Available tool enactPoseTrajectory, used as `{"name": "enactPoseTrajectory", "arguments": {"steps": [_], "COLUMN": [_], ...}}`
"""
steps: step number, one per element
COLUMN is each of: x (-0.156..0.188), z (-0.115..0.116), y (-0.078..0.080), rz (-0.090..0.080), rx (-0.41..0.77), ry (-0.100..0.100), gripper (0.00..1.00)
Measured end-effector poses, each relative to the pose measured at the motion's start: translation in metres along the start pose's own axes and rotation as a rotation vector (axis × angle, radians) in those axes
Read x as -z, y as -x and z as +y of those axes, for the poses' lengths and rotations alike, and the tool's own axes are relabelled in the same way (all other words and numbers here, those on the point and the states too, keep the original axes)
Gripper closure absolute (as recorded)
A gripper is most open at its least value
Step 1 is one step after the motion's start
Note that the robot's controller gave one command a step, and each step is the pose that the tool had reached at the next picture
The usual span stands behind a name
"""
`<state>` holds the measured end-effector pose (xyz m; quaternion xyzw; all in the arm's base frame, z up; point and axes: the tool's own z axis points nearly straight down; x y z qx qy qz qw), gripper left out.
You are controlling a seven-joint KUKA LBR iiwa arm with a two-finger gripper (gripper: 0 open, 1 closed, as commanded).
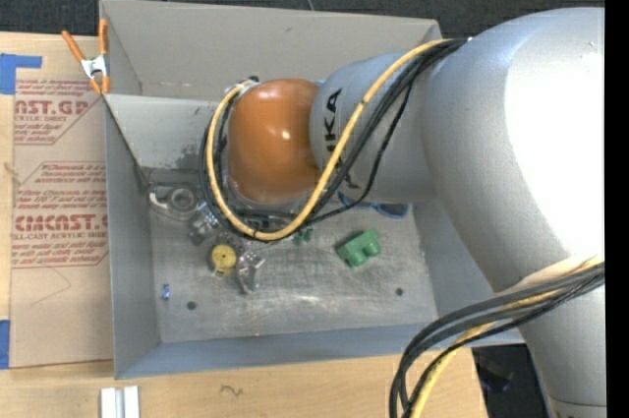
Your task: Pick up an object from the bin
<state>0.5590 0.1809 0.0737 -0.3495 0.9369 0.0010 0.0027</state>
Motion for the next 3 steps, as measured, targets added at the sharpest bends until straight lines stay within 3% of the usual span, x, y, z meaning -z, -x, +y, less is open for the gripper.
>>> {"name": "enactPoseTrajectory", "arguments": {"steps": [1,2,3], "x": [0.002,0.154,0.074], "z": [-0.001,0.032,0.035], "y": [0.0,-0.023,-0.035], "rz": [0.003,-0.003,0.01], "rx": [-0.001,0.045,0.222], "ry": [0.0,-0.002,0.004], "gripper": [1.0,1.0,1.0]}}
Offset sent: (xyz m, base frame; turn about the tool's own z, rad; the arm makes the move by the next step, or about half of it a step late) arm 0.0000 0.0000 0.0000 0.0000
